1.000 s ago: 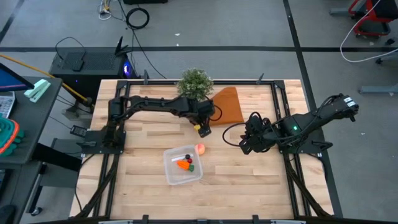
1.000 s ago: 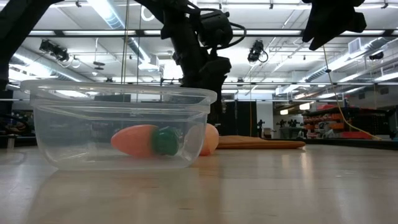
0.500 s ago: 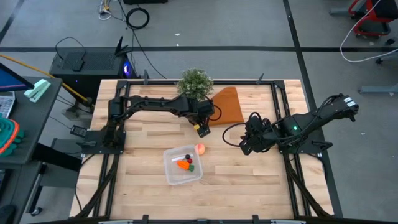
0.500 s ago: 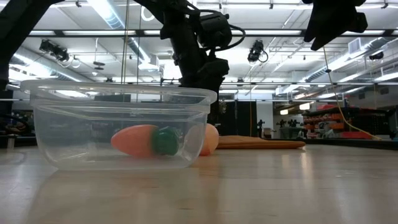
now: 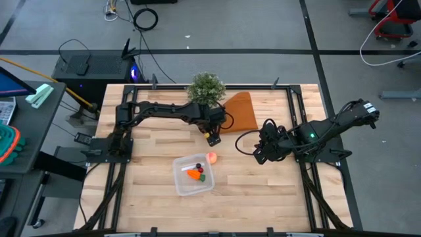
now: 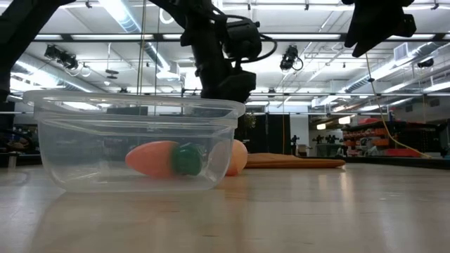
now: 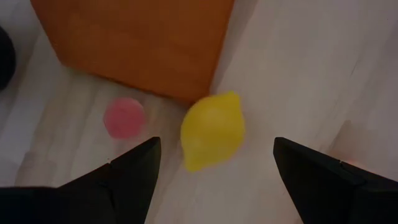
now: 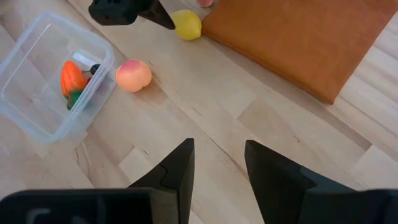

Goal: Pick and placing Produce into tupperware
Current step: Put the yellow lemon into the transparent bin

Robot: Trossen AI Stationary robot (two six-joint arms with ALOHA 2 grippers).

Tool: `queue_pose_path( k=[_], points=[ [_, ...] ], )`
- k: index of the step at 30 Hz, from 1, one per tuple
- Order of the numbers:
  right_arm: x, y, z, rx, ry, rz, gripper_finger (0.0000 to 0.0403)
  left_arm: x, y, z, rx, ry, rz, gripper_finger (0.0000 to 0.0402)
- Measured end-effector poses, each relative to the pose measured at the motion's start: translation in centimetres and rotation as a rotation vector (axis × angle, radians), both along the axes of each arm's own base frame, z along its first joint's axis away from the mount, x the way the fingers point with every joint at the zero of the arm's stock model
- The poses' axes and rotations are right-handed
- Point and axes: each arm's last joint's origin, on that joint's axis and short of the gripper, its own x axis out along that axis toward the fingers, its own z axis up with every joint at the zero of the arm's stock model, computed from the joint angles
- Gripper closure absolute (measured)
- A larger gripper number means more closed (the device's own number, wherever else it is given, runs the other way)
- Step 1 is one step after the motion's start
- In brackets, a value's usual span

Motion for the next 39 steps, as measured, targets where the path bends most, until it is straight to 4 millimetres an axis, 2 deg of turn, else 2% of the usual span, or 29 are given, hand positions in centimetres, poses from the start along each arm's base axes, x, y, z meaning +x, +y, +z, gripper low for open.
queue_pose_path(
  k=[5,23,39],
  points=[
    [0.0,0.0,0.0,0.005,-0.001,-0.002,0.0289,0.0,0.1,-0.9,-0.001,0.045,-0.015,0.0083],
    [0.0,0.1,0.0,0.04,-0.005,-0.01,0.0289,0.2,0.0,-1.3,-0.035,0.034,0.003,0.0083],
    [0.1,0.1,0.0,0.045,-0.014,-0.012,0.0289,0.9,-0.1,-3.4,-0.057,0.053,0.0,0.0084]
  ],
)
